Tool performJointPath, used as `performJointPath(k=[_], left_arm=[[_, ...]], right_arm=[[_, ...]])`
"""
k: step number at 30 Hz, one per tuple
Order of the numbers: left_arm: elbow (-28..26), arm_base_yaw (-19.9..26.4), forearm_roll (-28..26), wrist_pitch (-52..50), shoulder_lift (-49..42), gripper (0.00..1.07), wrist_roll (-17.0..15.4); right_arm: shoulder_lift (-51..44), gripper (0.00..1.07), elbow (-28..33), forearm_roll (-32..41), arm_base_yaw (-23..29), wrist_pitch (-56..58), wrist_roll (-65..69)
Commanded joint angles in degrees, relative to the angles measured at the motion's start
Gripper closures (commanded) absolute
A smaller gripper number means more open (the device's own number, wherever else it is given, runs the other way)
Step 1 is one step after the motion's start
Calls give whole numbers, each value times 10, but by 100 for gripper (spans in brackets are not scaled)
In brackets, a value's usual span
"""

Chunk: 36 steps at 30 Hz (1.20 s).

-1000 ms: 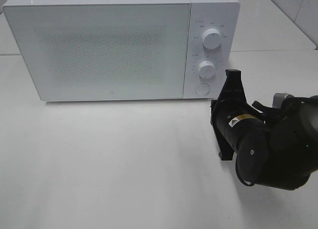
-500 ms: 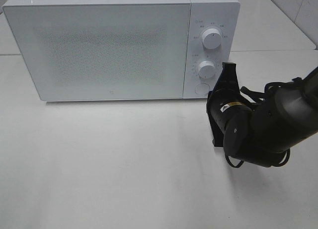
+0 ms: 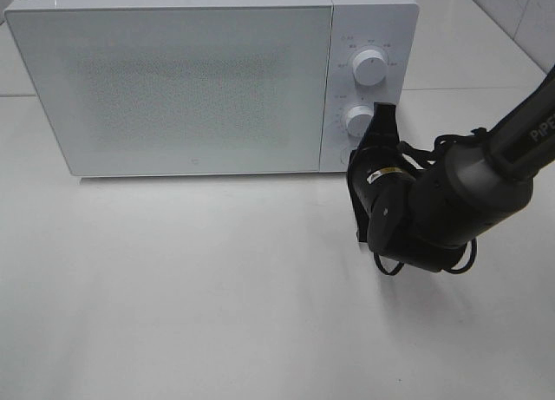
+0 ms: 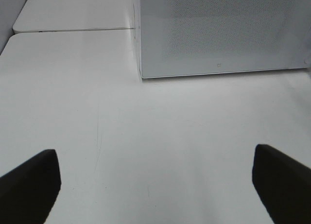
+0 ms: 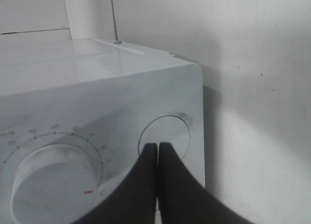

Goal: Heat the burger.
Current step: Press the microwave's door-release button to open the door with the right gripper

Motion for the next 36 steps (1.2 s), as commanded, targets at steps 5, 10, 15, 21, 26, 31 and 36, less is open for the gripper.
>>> performJointPath(k=[5,10,15,21,26,31,36], left_arm=[[3,1,-2,-1,-11,6,-4],[3,1,-2,-1,-11,6,-4],[3,1,-2,-1,-11,6,-4],[3,1,-2,-1,-11,6,-4],[3,1,-2,-1,-11,6,-4],[3,1,-2,-1,-11,6,-4],[3,1,-2,-1,-11,6,-4]], right_arm=[[17,107,-24,-9,-6,4,-13],[34,107,-40,-2,-6,6,-16],[40,107,-49,6,-6,10,-21],[57,107,-68,10,-6,13,-26],[60,107,-73,22,-6,11,-32],[60,107,-73,22,-13,-4,-33],[60,107,-73,22,-20,-12,-33]])
